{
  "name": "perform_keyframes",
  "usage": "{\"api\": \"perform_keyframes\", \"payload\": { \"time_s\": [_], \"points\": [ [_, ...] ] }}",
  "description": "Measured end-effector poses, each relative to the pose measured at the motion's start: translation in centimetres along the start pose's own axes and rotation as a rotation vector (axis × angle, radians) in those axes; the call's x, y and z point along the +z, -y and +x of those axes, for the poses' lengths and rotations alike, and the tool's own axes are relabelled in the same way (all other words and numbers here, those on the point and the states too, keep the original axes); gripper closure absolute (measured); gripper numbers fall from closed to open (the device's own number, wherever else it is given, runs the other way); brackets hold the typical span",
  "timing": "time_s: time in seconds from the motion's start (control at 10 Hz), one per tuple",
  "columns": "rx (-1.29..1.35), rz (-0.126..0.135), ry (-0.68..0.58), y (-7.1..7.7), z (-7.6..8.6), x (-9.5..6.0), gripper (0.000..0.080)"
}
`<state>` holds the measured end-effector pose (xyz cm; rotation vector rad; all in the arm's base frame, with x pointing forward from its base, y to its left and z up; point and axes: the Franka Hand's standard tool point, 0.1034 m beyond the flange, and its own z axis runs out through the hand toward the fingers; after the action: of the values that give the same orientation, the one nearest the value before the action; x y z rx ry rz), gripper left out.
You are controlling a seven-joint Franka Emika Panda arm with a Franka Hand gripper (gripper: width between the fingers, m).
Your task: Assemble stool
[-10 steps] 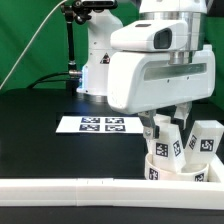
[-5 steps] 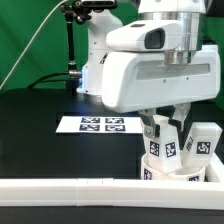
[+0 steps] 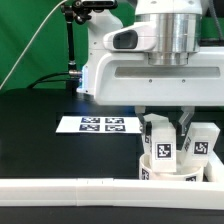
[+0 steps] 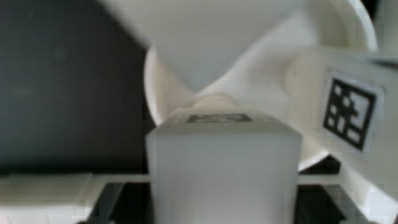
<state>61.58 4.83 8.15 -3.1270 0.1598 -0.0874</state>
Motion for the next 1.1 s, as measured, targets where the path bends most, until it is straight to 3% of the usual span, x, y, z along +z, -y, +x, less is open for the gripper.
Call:
{"api": "perform_keyframes", "payload": {
  "time_s": [0.3, 0.5, 0.7, 1.1],
  "points": [
    [0.312, 0.012, 0.003, 0.3, -0.1, 0.1, 0.0462],
    [0.596, 0.059, -0.010, 0.9, 0.0, 0.1, 0.0462],
    [0.746, 0.062, -0.012, 1.7, -0.2, 0.1, 0.0462],
    [0.998, 0.070, -0.002, 1.7, -0.1, 0.1, 0.0462]
  ]
}}
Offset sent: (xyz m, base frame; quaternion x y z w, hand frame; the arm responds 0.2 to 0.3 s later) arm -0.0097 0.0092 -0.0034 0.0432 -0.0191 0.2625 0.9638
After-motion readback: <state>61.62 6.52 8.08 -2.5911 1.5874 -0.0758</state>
